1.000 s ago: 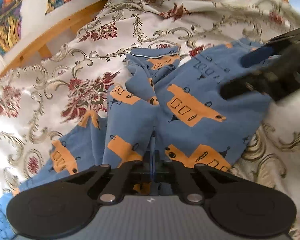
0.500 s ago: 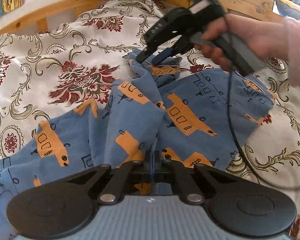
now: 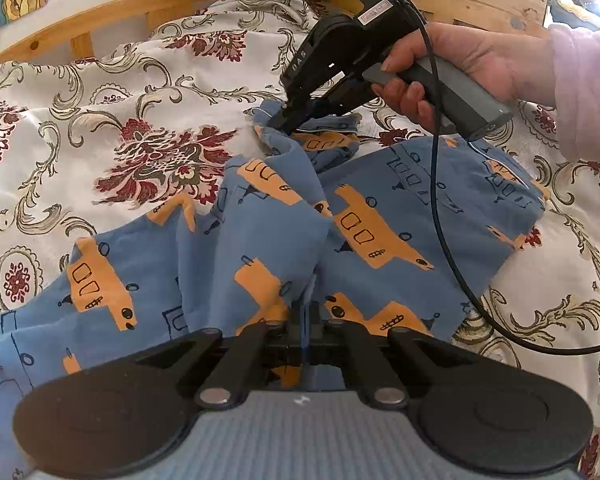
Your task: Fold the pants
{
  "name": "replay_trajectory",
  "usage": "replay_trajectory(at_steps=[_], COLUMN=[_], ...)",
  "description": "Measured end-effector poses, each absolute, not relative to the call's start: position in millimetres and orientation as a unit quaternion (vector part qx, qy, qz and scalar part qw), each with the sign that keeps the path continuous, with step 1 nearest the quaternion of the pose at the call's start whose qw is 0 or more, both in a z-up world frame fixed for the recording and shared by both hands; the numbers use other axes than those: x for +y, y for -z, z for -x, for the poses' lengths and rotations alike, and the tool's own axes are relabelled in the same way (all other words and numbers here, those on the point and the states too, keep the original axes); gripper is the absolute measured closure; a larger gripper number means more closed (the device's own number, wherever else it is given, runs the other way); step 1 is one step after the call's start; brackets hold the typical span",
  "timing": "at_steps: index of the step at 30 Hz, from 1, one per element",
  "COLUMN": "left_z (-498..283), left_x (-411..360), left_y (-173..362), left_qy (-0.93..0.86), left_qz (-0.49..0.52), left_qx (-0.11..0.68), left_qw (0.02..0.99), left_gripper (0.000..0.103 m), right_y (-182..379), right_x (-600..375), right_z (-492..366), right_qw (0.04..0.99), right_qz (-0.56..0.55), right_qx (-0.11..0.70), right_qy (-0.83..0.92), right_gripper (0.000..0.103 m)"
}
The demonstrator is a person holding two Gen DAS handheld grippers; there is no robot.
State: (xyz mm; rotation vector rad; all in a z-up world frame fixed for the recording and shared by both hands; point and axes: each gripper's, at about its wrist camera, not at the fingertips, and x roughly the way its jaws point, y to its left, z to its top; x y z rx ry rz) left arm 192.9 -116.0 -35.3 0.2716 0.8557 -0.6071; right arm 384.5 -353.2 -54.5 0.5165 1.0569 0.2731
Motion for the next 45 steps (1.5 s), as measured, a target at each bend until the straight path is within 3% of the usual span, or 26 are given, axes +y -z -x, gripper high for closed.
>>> replay_trajectory(at_steps=[6,11,15,18,26,30,35,42,45], left_z=[-191.2,-186.4,-176.8,-166.8,-147.8,-151.6,-145.2,-143.4,-145.3], left_x=[-112.0,-101.6,-101.9,-107.8,-119.9,-115.8,-122.4,-129.6,-127.4], left_y=[28.6,12.0,-1.8,-5.3,31.1,35.2,27.7,34.9,35.4], left_qy=[0.290,0.319,0.350,0.378,0.398,0.389,0.399,0.397,0.392], left_qz=[-0.120,-0.088,-0.094,-0.111,-0.170,-0.153,-0.158,-0.180,-0.178], left_qx=[0.401,0.377,0.349,0.338,0.371,0.377,0.361,0.369,0.371], left_qw=[0.861,0.865,0.864,0.855,0.822,0.827,0.828,0.821,0.823], left_gripper=[0.103,0.103,0.103,0.103,0.103,0.103,0.103,0.103,0.103], right_y=[36.6,-12.7,-51.3,-50.1,31.8,26.4,-2.0,31.1,29.0], right_x=[-359.1,-370.0,-386.2,-396.1,-396.6,-393.4,-372.7,-365.8,-365.7], right_z=[-367.6,-334.5,-263.9,-194.5,-107.1,-110.8,-92.9,-69.9,-69.0], right_qw=[0.842,0.880,0.923,0.940,0.904,0.911,0.945,0.910,0.913], right_qz=[-0.273,-0.258,-0.231,-0.229,-0.270,-0.263,-0.165,-0.178,-0.171], right_qx=[0.445,0.372,0.284,0.246,0.320,0.303,0.250,0.332,0.329], right_qy=[-0.135,-0.146,-0.121,-0.056,0.090,0.097,0.129,0.170,0.170], right_gripper=[0.103,0.103,0.103,0.103,0.103,0.103,0.103,0.103,0.103])
